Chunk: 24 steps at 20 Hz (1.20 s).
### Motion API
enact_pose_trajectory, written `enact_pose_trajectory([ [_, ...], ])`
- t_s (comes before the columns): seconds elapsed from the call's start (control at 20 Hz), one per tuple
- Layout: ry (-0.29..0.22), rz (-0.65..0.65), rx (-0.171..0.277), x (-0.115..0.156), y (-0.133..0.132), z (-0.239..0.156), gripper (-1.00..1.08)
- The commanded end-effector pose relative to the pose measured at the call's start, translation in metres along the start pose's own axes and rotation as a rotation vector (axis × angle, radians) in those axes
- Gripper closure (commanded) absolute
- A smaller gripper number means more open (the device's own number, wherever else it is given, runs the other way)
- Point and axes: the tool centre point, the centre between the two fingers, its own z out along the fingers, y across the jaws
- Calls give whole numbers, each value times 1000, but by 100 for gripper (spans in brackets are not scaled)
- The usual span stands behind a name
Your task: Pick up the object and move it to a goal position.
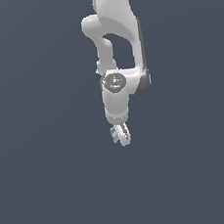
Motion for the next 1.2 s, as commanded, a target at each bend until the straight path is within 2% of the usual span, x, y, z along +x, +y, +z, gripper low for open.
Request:
enact_pose_trajectory([
  [0.0, -1, 1, 1, 6, 6, -16, 108],
  [1.15, 1, 3, 0, 83, 89, -232, 108],
])
